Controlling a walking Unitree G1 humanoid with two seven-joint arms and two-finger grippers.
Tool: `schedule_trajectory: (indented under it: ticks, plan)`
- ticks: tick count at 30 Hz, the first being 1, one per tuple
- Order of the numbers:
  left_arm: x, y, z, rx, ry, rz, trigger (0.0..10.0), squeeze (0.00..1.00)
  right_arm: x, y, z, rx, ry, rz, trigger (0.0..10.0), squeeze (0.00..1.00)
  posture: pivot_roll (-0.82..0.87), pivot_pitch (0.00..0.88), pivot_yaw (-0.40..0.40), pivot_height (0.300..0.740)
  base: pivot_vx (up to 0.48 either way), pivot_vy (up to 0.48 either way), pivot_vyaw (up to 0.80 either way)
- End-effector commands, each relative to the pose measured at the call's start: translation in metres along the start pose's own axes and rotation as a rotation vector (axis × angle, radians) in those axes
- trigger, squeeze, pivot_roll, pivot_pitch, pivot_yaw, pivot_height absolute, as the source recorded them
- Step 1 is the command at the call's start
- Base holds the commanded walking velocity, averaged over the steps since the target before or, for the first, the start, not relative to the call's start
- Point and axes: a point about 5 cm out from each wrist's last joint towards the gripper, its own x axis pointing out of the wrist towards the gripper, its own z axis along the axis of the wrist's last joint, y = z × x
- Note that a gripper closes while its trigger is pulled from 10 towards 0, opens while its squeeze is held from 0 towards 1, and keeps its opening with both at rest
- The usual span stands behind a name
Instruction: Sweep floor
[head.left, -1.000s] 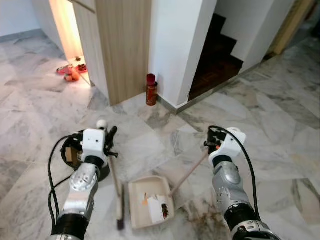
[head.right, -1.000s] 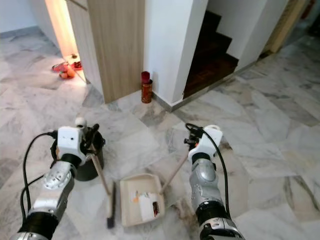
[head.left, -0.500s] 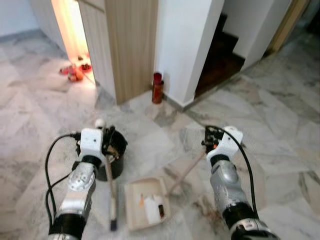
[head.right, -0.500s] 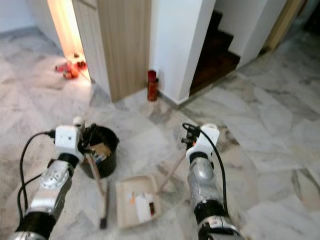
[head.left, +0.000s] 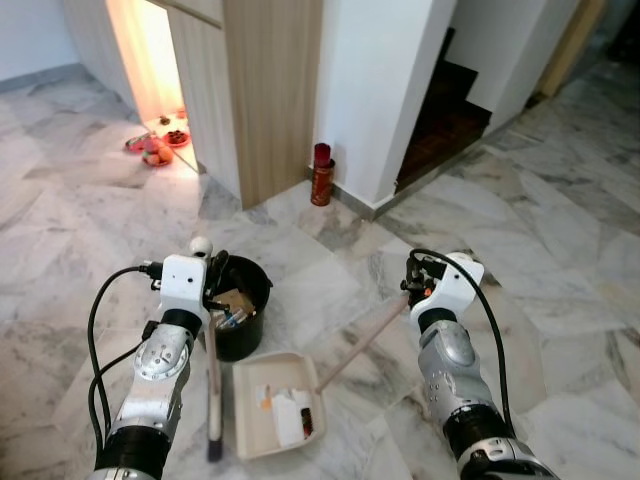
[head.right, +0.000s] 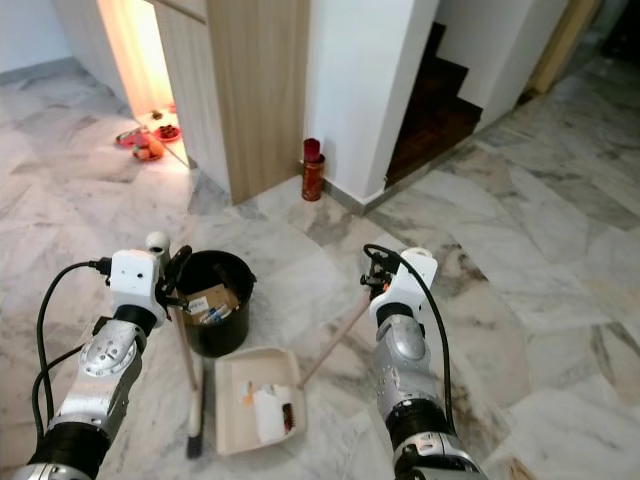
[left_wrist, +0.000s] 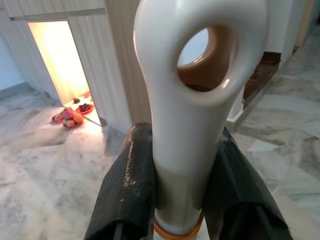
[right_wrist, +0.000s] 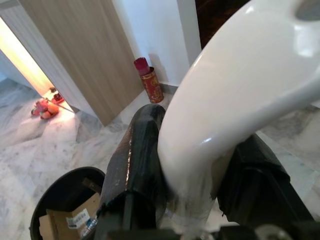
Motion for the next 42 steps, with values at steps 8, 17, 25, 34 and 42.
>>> schedule_trajectory:
  ticks: [8,17,25,34,42]
  plan:
    - [0.0047,-0.0032,0.0101,-0.007,-0.043,-0.012,10.0,0.0,0.0026,-0.0007,0.0092,-0.002,-0.039,-0.002,10.0,0.0,0.08,0.0,-0.049,0.74,0.0,0.0,0.61]
    - [0.0044,-0.0029,0.0096,-0.006,-0.04,-0.013,10.0,0.0,0.0025,-0.0017,0.0088,-0.002,-0.037,-0.004,10.0,0.0,0.08,0.0,-0.048,0.74,0.0,0.0,0.54]
    - [0.0039,-0.003,0.0088,-0.004,-0.035,-0.013,10.0,0.0,0.0028,-0.0039,0.0083,-0.008,-0.029,-0.008,10.0,0.0,0.08,0.0,-0.047,0.74,0.0,0.0,0.53]
    - [0.0039,-0.0038,0.0085,-0.006,-0.035,-0.012,10.0,0.0,0.0031,-0.0055,0.0084,-0.005,-0.025,-0.014,10.0,0.0,0.08,0.0,-0.051,0.74,0.0,0.0,0.18]
    - [0.0027,-0.003,0.0071,-0.006,-0.03,-0.005,10.0,0.0,0.0041,-0.0032,0.0124,-0.022,-0.046,-0.001,10.0,0.0,0.08,0.0,-0.056,0.74,0.0,0.0,0.0]
